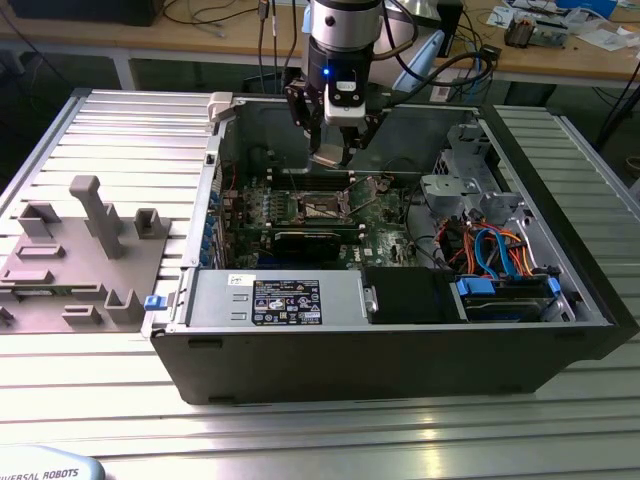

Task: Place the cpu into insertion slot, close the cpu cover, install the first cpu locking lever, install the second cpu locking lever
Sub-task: 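Place the cpu into insertion slot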

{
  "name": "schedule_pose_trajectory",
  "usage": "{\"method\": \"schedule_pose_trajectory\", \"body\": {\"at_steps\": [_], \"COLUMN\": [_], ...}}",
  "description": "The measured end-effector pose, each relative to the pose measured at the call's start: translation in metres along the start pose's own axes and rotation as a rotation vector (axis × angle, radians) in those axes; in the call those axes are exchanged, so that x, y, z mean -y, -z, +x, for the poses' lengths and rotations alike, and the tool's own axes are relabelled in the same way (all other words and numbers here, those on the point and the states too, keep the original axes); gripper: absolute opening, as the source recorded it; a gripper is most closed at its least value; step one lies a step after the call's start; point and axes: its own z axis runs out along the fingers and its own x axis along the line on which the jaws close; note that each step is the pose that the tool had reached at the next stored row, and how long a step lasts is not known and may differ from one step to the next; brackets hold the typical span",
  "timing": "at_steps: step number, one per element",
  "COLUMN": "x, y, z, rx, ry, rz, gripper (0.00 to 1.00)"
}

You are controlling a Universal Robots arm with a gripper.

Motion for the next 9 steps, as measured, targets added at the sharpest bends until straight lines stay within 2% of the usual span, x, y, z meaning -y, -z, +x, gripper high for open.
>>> {"method": "schedule_pose_trajectory", "body": {"at_steps": [9], "x": [0.0000], "y": [-0.0001], "z": [0.0000], "rx": [0.0003], "ry": [-0.004], "rz": [0.0001], "gripper": [0.54]}}
